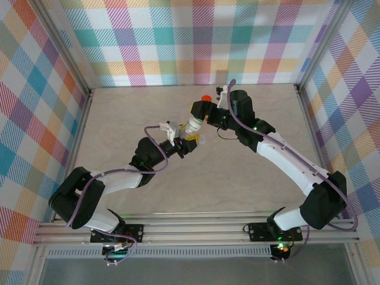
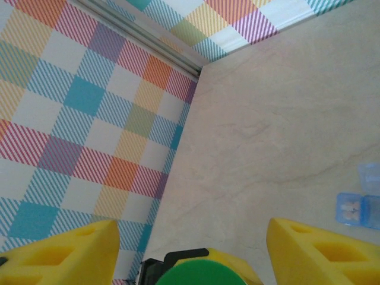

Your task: Sort the pills into containers

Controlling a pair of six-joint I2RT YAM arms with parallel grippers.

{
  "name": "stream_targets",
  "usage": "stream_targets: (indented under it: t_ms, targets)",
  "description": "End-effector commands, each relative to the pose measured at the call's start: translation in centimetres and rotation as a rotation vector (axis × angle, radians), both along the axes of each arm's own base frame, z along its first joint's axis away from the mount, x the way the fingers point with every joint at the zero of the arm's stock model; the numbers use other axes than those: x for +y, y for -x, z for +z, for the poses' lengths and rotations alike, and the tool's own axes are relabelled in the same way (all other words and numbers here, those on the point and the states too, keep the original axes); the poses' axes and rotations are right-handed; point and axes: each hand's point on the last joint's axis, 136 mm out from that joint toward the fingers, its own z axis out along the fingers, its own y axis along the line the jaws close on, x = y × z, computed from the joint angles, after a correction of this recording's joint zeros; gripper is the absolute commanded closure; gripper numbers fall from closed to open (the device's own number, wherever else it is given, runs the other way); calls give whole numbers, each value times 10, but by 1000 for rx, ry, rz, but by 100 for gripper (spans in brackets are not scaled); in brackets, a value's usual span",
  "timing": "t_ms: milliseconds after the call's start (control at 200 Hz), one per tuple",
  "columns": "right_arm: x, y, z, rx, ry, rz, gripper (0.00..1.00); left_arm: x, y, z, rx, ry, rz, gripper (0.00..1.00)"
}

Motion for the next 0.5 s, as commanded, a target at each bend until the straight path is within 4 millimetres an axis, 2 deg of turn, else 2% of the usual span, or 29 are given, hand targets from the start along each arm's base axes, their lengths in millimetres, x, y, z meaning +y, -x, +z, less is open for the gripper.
stream_targets:
  t_ms: [0,295,410,495]
  targets:
    - [11,1,4,33,-85,22,36,-5,3,21,-81,37,-14,100]
    - [18,4,4,52,-131,27,48,-15,1,16,-82,18,-22,100]
    - [20,6,5,32,-138,35,68,-18,2,15,-79,15,-33,100]
    - [18,7,6,-3,-126,30,96,-19,2,14,-75,11,-40,100]
